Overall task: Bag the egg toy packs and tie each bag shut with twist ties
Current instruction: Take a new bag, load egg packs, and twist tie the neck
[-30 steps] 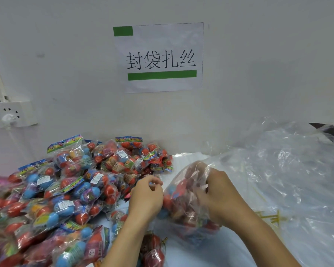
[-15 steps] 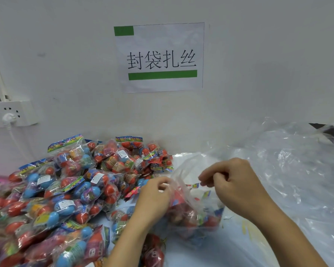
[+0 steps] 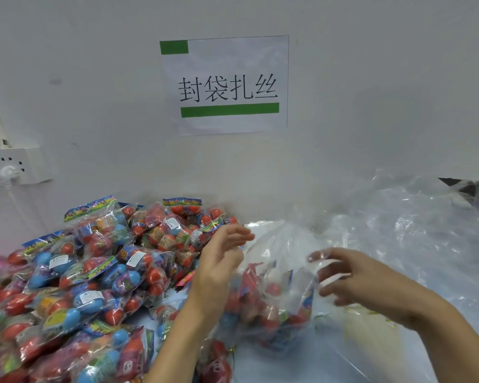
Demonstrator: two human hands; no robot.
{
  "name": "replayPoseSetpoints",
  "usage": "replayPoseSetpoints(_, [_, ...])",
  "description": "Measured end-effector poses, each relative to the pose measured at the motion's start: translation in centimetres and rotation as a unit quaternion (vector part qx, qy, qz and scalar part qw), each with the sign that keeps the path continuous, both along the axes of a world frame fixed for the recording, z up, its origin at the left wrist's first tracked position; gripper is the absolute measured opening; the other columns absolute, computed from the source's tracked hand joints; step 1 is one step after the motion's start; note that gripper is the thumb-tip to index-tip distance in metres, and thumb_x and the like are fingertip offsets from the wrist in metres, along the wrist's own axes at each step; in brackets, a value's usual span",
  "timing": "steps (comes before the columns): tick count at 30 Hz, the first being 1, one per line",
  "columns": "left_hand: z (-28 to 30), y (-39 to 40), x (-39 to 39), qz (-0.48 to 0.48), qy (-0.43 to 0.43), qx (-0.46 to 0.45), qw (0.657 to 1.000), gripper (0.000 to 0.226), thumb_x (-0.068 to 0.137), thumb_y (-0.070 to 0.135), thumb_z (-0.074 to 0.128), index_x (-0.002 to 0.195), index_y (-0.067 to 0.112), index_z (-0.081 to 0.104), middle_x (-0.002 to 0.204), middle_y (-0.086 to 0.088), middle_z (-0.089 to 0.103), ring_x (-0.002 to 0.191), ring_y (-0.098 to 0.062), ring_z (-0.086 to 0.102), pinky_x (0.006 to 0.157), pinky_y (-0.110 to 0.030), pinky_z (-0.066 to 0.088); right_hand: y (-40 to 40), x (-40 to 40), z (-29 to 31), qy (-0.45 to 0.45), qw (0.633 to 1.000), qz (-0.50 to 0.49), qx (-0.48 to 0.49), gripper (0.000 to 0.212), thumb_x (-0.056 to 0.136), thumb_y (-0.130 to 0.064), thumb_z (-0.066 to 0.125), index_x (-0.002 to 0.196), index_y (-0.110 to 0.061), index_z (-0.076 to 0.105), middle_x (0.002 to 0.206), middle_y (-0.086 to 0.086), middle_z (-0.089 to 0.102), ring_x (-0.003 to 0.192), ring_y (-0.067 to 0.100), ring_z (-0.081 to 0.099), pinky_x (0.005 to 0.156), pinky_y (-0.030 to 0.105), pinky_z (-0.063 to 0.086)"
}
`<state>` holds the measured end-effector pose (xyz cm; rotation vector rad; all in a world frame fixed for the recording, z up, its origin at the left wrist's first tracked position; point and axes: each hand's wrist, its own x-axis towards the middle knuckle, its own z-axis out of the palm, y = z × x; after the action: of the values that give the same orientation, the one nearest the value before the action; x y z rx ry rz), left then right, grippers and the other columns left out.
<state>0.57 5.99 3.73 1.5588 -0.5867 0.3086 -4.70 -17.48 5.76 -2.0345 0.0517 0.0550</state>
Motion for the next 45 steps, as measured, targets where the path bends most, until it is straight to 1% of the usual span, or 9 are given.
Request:
replayPoseSetpoints(4, [0.6, 0.2, -0.7, -0.13, 0.003, 0.073, 0.989, 0.047, 0.074, 0.042, 0.061, 0.119, 0.027, 0.059, 0.121, 0.018, 0.063, 0.121, -0.002, 0.055, 0.093, -0.017, 0.046, 1.0, 0.3, -0.7, -0.005, 0.996, 0.079, 0.028, 0.055, 0.063, -0.043, 0.084, 0.114, -0.05, 0.066, 0.116, -0.004, 0.068, 0.097, 0.01, 0.072, 0.079, 0.025, 0.057])
replayPoseSetpoints(8, [0.2, -0.3, -0.9, 0.008, -0.049, 0.17, 0.984, 0.017, 0.088, 0.025, 0.074, 0.105, 0.027, 0.069, 0.106, 0.024, 0.067, 0.101, 0.01, 0.06, 0.084, -0.007, 0.042, 2.2, 1.0, -0.8, -0.122, 0.992, 0.027, 0.011, 0.011, 0.084, -0.029, 0.08, 0.088, -0.037, 0.075, 0.097, -0.008, 0.072, 0.082, 0.008, 0.073, 0.076, 0.024, 0.052])
replayPoseSetpoints(11, [0.8, -0.7, -0.9, 0.091, -0.062, 0.074, 0.991, 0.008, 0.093, 0.022, 0.067, 0.089, 0.017, 0.071, 0.09, 0.008, 0.073, 0.092, -0.009, 0.067, 0.087, -0.028, 0.051, 2.7, 1.4, -0.8, -0.192, 0.98, -0.035, 0.033, 0.017, 0.089, -0.018, 0.073, 0.075, -0.028, 0.073, 0.082, -0.007, 0.072, 0.073, 0.008, 0.07, 0.071, 0.027, 0.05])
replayPoseSetpoints(21, [2.1, -0.6, -1.5, 0.157, -0.084, -0.115, 0.977, 0.018, 0.097, 0.034, 0.06, 0.092, 0.016, 0.061, 0.068, 0.013, 0.064, 0.059, 0.001, 0.058, 0.058, -0.009, 0.045, 4.6, 2.0, -0.1, -0.351, 0.91, -0.17, 0.141, 0.021, 0.099, -0.032, 0.059, 0.085, -0.017, 0.065, 0.073, -0.002, 0.072, 0.07, 0.012, 0.072, 0.065, 0.029, 0.051])
replayPoseSetpoints(28, [1.8, 2.1, -1.2, -0.03, 0.026, -0.03, 0.999, 0.105, 0.049, 0.083, 0.073, 0.134, 0.026, 0.048, 0.129, 0.009, 0.064, 0.12, -0.009, 0.061, 0.099, -0.026, 0.051, 1.7, 1.7, 0.1, -0.247, 0.937, -0.086, 0.232, 0.021, 0.099, -0.018, 0.056, 0.114, -0.025, 0.069, 0.099, 0.003, 0.077, 0.095, 0.024, 0.072, 0.077, 0.035, 0.051])
replayPoseSetpoints(33, [1.6, 3.2, -1.4, -0.112, 0.081, 0.179, 0.974, 0.119, 0.038, 0.088, 0.073, 0.141, 0.04, 0.039, 0.137, 0.028, 0.054, 0.127, 0.011, 0.048, 0.107, -0.016, 0.038, -0.7, 0.9, 0.0, -0.134, 0.963, 0.045, 0.228, 0.05, 0.067, -0.038, 0.073, 0.117, -0.038, 0.07, 0.124, -0.004, 0.071, 0.114, 0.017, 0.067, 0.094, 0.042, 0.047])
replayPoseSetpoints(39, [0.9, 1.0, -1.0, -0.044, 0.081, 0.199, 0.976, 0.037, 0.081, 0.04, 0.075, 0.115, 0.028, 0.065, 0.12, 0.02, 0.065, 0.117, 0.011, 0.054, 0.1, -0.016, 0.041, 0.1, 0.2, -0.7, -0.037, 0.982, 0.172, 0.065, 0.058, 0.071, -0.042, 0.088, 0.121, -0.057, 0.063, 0.132, -0.023, 0.061, 0.116, 0.0, 0.064, 0.093, 0.023, 0.05])
replayPoseSetpoints(42, [0.6, -0.3, -0.6, 0.027, 0.032, 0.121, 0.992, 0.01, 0.091, 0.014, 0.069, 0.089, 0.004, 0.07, 0.083, 0.0, 0.072, 0.08, 0.001, 0.067, 0.074, -0.017, 0.049, 2.1, 1.3, -0.9, -0.162, 0.986, 0.023, 0.028, 0.012, 0.091, -0.033, 0.072, 0.094, -0.041, 0.079, 0.102, -0.019, 0.075, 0.089, -0.003, 0.07, 0.079, 0.016, 0.048])
replayPoseSetpoints(45, [0.3, -1.0, -0.4, 0.064, 0.014, 0.093, 0.993, 0.015, 0.093, 0.014, 0.067, 0.082, 0.005, 0.069, 0.075, -0.006, 0.07, 0.072, -0.015, 0.064, 0.074, -0.034, 0.051, 3.8, 2.1, -1.1, -0.217, 0.97, -0.079, 0.071, 0.019, 0.093, -0.029, 0.068, 0.079, -0.027, 0.081, 0.082, -0.012, 0.077, 0.074, 0.0, 0.071, 0.073, 0.023, 0.051])
